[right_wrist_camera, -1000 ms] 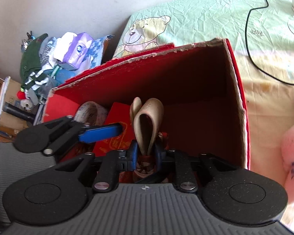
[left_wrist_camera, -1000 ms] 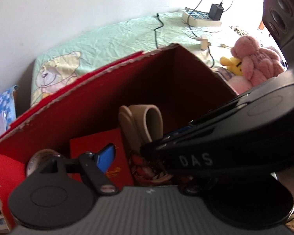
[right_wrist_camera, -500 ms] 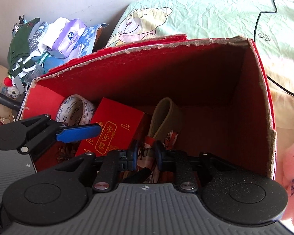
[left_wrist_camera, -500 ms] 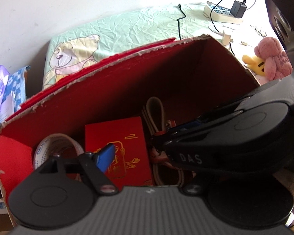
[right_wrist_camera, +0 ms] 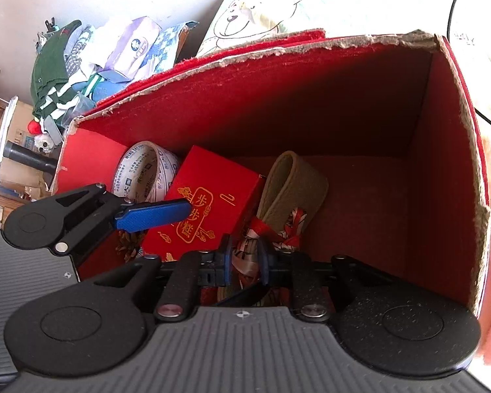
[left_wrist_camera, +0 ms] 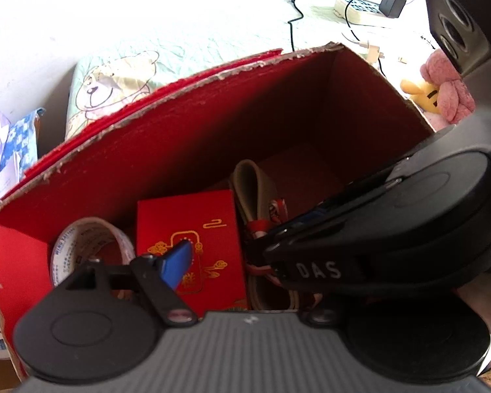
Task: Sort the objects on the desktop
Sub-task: 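Lower the beige looped item into the red box and open the right gripper, then withdraw the right gripper up out of the red box, then move the right gripper down to the orange gourd on the cloth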
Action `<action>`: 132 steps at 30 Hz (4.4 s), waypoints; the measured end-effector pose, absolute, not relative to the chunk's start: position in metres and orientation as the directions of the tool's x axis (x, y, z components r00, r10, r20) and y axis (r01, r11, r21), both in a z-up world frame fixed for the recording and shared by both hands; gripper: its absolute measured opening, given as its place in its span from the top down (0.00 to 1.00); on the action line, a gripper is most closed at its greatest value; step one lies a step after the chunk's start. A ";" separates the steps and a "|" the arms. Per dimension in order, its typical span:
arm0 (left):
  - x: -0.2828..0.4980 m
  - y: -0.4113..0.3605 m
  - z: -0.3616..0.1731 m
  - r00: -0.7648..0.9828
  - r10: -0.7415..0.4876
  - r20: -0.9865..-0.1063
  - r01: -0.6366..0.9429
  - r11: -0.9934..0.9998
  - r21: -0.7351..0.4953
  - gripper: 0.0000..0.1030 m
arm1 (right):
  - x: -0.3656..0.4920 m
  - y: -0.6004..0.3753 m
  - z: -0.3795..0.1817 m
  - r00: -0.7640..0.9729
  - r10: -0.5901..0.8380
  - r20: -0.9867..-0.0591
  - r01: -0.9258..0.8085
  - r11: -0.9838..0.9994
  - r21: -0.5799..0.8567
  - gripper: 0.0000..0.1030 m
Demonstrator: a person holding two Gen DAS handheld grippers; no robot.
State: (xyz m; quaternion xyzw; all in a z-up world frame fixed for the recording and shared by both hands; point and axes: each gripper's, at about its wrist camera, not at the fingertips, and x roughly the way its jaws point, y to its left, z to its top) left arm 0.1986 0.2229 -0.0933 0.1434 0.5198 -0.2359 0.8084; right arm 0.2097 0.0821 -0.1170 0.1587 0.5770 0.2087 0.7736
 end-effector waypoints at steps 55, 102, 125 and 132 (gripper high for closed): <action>0.182 0.223 -0.084 0.439 -0.122 -0.890 0.421 0.903 0.083 0.11 | 0.199 0.074 -0.110 0.403 0.593 -0.697 -0.207 0.801 0.562 0.69; -0.006 0.193 -0.054 0.669 -0.197 -0.716 0.151 0.980 -0.129 0.00 | -0.012 -0.013 -0.059 0.898 0.322 -0.300 -0.232 0.925 0.300 0.30; -0.035 0.145 -0.097 0.544 0.001 -0.839 0.014 1.000 0.011 0.01 | -0.045 -0.057 -0.116 0.717 0.406 -0.567 -0.174 0.891 0.419 0.33; -0.020 0.176 -0.086 0.569 0.032 -0.822 0.019 0.998 0.052 0.01 | -0.034 -0.021 -0.115 0.694 0.418 -0.586 -0.168 0.886 0.432 0.35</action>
